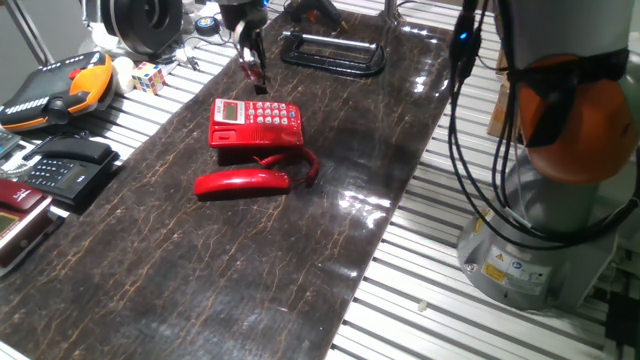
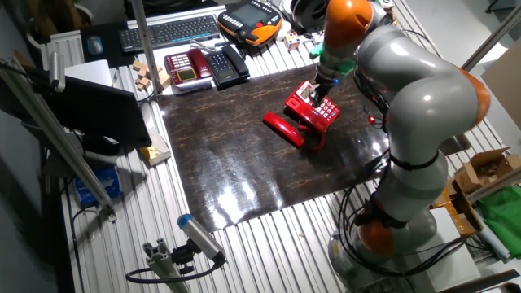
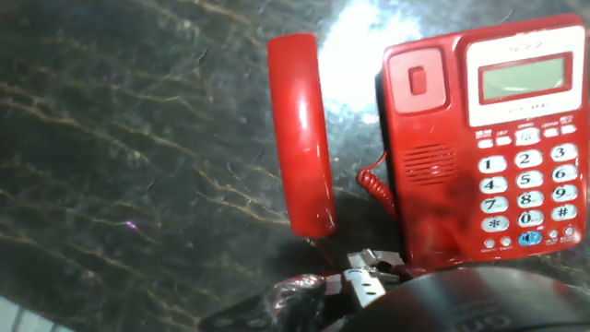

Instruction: Place the handset of the telephone on the corresponding phone cradle

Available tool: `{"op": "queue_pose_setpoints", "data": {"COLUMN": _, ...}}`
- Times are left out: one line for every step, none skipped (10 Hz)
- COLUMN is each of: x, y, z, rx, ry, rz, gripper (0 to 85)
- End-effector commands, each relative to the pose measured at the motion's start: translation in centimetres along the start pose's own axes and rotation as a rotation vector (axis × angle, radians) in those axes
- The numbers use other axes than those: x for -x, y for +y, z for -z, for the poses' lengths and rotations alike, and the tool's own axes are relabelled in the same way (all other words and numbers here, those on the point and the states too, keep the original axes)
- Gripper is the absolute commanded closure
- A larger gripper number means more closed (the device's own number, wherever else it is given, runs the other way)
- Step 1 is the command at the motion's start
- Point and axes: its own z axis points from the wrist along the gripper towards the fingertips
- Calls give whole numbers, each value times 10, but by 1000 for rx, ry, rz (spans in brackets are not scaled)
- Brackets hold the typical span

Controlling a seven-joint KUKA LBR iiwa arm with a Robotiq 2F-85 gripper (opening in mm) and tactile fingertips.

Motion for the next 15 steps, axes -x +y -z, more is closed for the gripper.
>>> {"op": "queue_pose_setpoints", "data": {"x": 0, "y": 1, "z": -1, "rx": 3, "ry": 30, "rz": -4, "gripper": 830}}
{"op": "queue_pose_setpoints", "data": {"x": 0, "y": 1, "z": -1, "rx": 1, "ry": 41, "rz": -7, "gripper": 807}}
{"op": "queue_pose_setpoints", "data": {"x": 0, "y": 1, "z": -1, "rx": -12, "ry": 49, "rz": -16, "gripper": 727}}
{"op": "queue_pose_setpoints", "data": {"x": 0, "y": 1, "z": -1, "rx": -35, "ry": 46, "rz": -21, "gripper": 620}}
{"op": "queue_pose_setpoints", "data": {"x": 0, "y": 1, "z": -1, "rx": -85, "ry": 70, "rz": -34, "gripper": 483}}
{"op": "queue_pose_setpoints", "data": {"x": 6, "y": 3, "z": -3, "rx": -115, "ry": 75, "rz": -35, "gripper": 383}}
{"op": "queue_pose_setpoints", "data": {"x": 13, "y": 4, "z": -8, "rx": -123, "ry": 82, "rz": -36, "gripper": 313}}
{"op": "queue_pose_setpoints", "data": {"x": 19, "y": 5, "z": -15, "rx": -111, "ry": 85, "rz": -32, "gripper": 293}}
{"op": "queue_pose_setpoints", "data": {"x": 25, "y": 5, "z": -22, "rx": -94, "ry": 79, "rz": -29, "gripper": 277}}
{"op": "queue_pose_setpoints", "data": {"x": 32, "y": 6, "z": -31, "rx": -69, "ry": 88, "rz": -24, "gripper": 270}}
{"op": "queue_pose_setpoints", "data": {"x": 37, "y": 9, "z": -41, "rx": -66, "ry": 84, "rz": -5, "gripper": 273}}
{"op": "queue_pose_setpoints", "data": {"x": 43, "y": 14, "z": -50, "rx": -55, "ry": 85, "rz": -2, "gripper": 273}}
{"op": "queue_pose_setpoints", "data": {"x": 49, "y": 22, "z": -60, "rx": -67, "ry": 82, "rz": -4, "gripper": 257}}
{"op": "queue_pose_setpoints", "data": {"x": 55, "y": 25, "z": -69, "rx": -61, "ry": 87, "rz": -3, "gripper": 257}}
{"op": "queue_pose_setpoints", "data": {"x": 61, "y": 26, "z": -80, "rx": -48, "ry": 83, "rz": -1, "gripper": 257}}
